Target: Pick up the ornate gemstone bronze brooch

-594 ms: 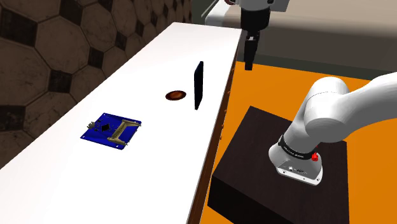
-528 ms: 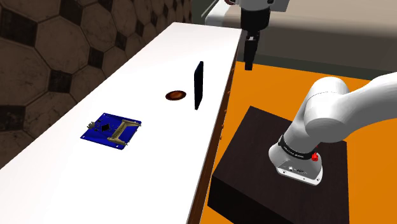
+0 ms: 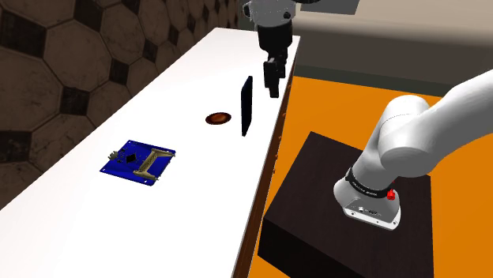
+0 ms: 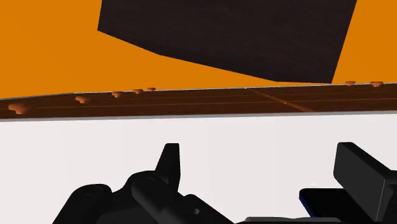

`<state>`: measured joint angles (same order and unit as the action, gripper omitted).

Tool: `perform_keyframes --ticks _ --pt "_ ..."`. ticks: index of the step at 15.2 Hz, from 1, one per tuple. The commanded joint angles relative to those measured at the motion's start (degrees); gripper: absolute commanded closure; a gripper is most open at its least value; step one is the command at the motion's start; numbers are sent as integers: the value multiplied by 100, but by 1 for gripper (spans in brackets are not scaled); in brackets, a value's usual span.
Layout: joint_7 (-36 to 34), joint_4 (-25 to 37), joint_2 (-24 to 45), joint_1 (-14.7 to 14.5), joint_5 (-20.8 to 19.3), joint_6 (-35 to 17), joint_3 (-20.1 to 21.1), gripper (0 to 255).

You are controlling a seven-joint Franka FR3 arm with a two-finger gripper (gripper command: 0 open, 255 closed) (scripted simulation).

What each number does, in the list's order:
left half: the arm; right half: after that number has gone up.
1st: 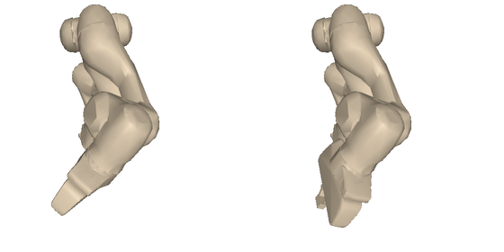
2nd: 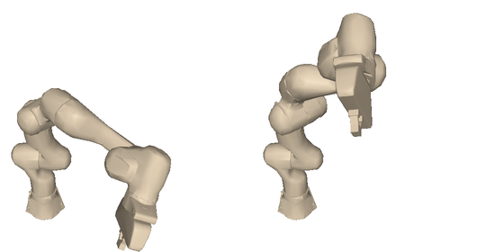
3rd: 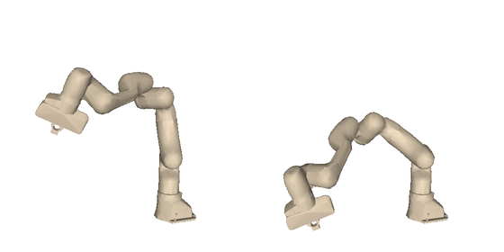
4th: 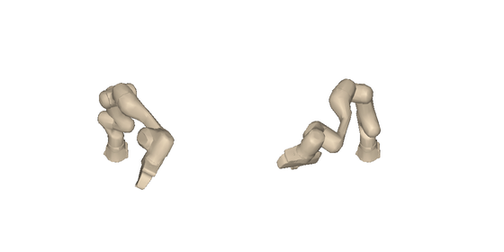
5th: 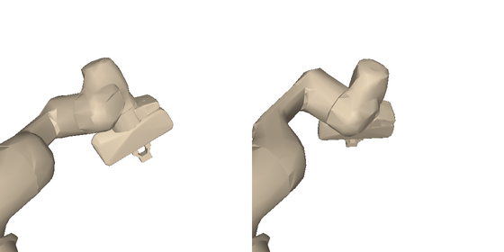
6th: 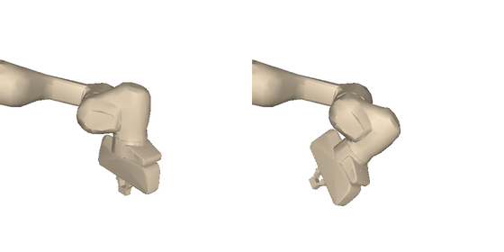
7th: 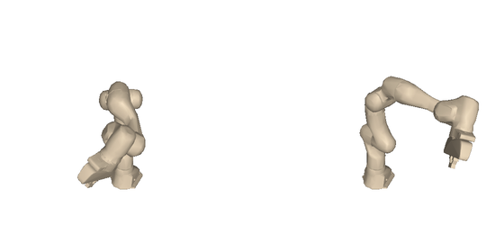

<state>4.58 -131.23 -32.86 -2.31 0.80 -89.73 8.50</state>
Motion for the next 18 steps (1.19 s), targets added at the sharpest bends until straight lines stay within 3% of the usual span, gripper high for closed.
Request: perform_keyframes --ticks 1,12,18 --pt "-123 264 439 -35 54 -128 134 0" --pt "-893 2144 2891 -279 -7 -427 802 0" --pt "-927 1877 3012 -298 -29 -803 818 0"
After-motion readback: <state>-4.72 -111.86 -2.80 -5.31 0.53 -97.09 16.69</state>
